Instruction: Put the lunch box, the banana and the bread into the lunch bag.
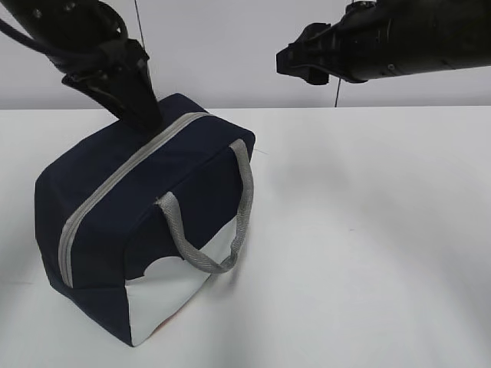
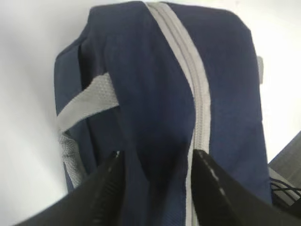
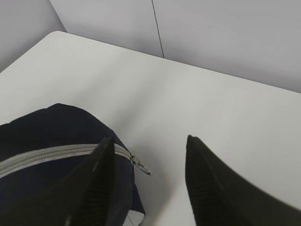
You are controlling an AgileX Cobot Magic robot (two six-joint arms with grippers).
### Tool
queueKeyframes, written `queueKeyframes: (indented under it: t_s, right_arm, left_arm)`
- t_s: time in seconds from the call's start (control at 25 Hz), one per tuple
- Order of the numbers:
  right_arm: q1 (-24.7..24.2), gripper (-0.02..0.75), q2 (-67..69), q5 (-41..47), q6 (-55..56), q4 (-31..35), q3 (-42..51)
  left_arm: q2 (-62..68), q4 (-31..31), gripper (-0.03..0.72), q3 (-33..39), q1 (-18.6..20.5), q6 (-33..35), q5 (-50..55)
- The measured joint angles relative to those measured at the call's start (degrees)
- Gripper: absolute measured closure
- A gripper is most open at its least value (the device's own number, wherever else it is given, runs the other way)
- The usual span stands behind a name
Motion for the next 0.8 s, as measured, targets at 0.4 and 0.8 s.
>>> queueKeyframes:
  t_s: [0.4,0.8]
  right_arm:
    - [0.0,0.358,-2.38,0.0,-0.09,0.0,2.51]
    - [0.0,0.358,-5.28,2.89,-0.62,0.0,4.82]
  left_arm:
    - [-4.05,10.28,0.304,-0.67,1.62,-13.27,0.11]
    - [-14.84,11.64,0.303,10.11,11.36,-14.89,0.19]
